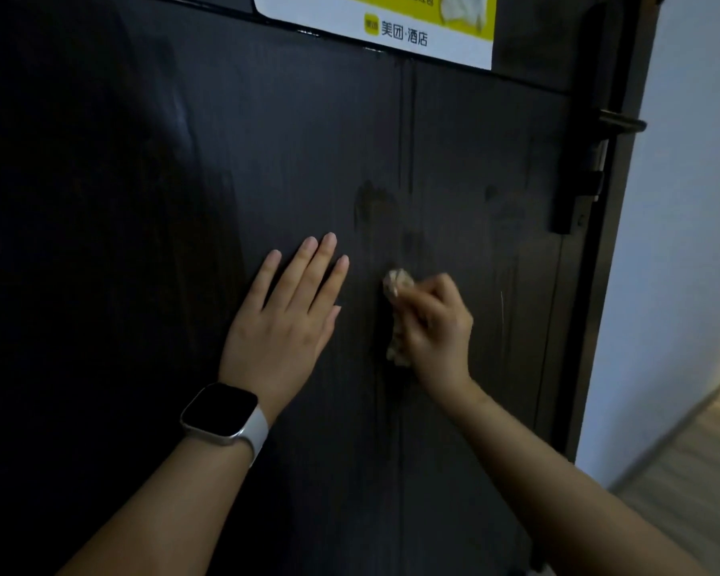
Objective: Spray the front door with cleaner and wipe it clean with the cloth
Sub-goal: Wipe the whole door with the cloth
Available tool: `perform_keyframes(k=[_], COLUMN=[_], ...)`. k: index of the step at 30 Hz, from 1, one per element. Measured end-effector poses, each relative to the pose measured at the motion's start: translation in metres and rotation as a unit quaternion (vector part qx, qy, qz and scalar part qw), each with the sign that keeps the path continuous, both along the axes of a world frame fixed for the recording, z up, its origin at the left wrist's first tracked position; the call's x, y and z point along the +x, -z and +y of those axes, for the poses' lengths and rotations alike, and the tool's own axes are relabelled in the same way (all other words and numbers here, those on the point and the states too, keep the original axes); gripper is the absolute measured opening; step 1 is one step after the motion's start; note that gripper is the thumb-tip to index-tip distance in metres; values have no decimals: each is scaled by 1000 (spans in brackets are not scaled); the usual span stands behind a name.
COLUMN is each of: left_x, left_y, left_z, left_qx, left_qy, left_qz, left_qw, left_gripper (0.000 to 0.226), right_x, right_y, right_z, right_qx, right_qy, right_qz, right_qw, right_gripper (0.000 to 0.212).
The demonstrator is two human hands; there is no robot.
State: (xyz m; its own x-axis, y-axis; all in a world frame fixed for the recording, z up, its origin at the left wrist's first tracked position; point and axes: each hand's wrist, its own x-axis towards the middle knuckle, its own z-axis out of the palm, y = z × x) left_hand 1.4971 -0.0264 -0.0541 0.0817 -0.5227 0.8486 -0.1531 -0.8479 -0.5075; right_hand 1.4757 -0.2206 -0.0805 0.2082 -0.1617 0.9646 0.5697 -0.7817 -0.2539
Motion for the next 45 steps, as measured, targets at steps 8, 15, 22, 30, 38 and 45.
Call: perform_keyframes(k=[8, 15, 22, 30, 38, 45], left_x=[0, 2, 0, 3, -11, -38], left_y=[0, 2, 1, 2, -9, -67], left_z=[0, 1, 1, 0, 0, 21], left_qx=[-1, 1, 2, 5, -6, -31], left_qy=[5, 2, 6, 3, 11, 88], left_qz=[0, -3, 2, -11, 57, 19], left_qw=[1000, 1000, 1000, 1000, 998, 995], left_gripper=[52, 51, 50, 50, 51, 46], right_x=[-5, 17, 7, 20, 20, 26], right_y=[69, 24, 82, 37, -2, -46], right_z=[13, -7, 0, 10, -43, 27], right_qx=[-146, 240, -253, 35, -322, 114], right_qy=[-77, -17, -95, -2, 8, -16], right_qz=[14, -28, -9, -45, -73, -90], right_qw=[986, 970, 963, 998, 944, 989], right_gripper=[20, 18, 26, 22, 33, 26])
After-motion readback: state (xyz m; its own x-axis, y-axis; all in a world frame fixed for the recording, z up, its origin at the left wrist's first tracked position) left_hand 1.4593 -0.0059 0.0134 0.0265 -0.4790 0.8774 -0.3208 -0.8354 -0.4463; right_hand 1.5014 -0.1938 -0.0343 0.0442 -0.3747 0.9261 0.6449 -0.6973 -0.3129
